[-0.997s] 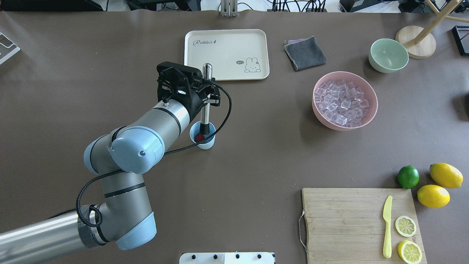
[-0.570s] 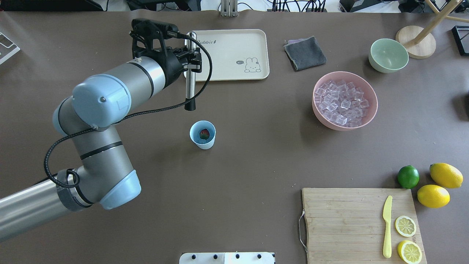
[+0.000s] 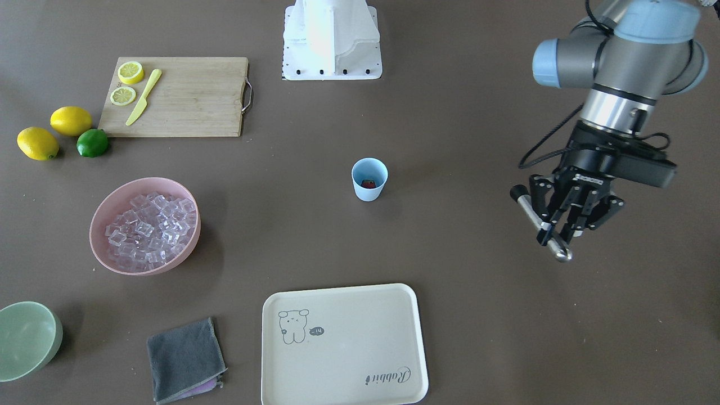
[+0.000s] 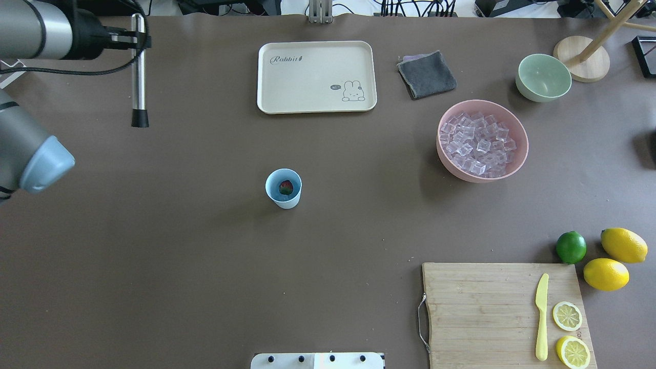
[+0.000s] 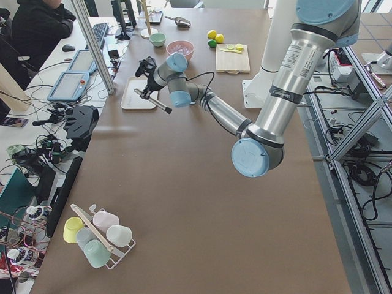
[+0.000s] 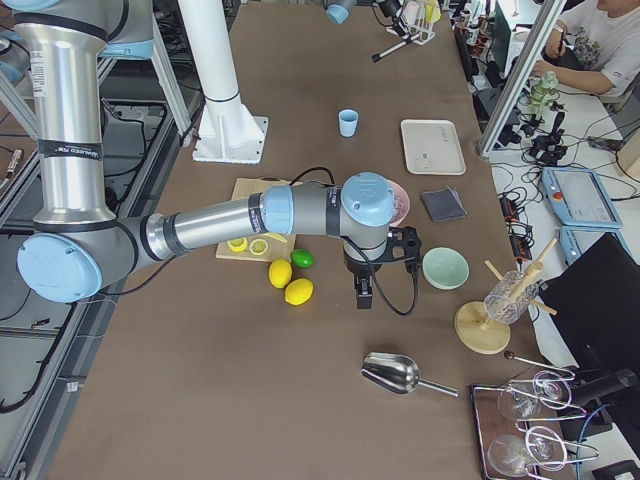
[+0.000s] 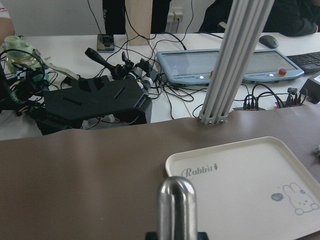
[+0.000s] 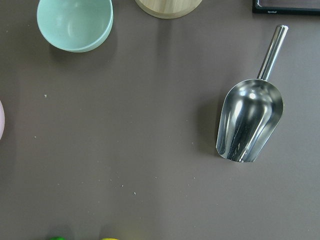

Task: Mash ice and strawberries in cup

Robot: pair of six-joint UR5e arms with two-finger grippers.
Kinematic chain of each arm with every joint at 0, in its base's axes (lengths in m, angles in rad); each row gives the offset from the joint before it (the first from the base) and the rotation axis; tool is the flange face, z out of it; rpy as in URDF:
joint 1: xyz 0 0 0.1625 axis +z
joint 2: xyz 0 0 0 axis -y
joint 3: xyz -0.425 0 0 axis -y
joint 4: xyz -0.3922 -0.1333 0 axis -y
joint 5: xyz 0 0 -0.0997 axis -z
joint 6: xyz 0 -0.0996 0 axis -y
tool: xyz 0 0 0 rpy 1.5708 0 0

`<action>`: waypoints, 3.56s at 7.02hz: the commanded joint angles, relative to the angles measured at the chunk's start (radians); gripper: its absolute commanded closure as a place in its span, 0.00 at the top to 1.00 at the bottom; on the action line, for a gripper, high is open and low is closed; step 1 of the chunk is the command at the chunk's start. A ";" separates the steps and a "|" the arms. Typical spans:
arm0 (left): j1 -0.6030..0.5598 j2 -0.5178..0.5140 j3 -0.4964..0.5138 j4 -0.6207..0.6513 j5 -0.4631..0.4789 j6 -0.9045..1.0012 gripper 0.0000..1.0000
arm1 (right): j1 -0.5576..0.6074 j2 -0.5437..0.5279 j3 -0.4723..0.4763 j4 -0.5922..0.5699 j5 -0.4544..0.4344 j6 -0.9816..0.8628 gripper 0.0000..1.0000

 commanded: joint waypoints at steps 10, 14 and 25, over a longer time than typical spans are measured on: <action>-0.054 0.218 0.319 0.021 -0.210 0.273 0.00 | 0.040 0.024 0.004 0.013 -0.014 -0.002 0.99; -0.067 0.183 0.309 0.031 -0.225 0.270 0.98 | 0.054 0.018 0.002 0.013 -0.055 -0.003 0.99; -0.521 0.333 0.072 0.404 -0.589 0.633 0.98 | 0.045 -0.045 0.005 0.012 -0.055 -0.042 0.99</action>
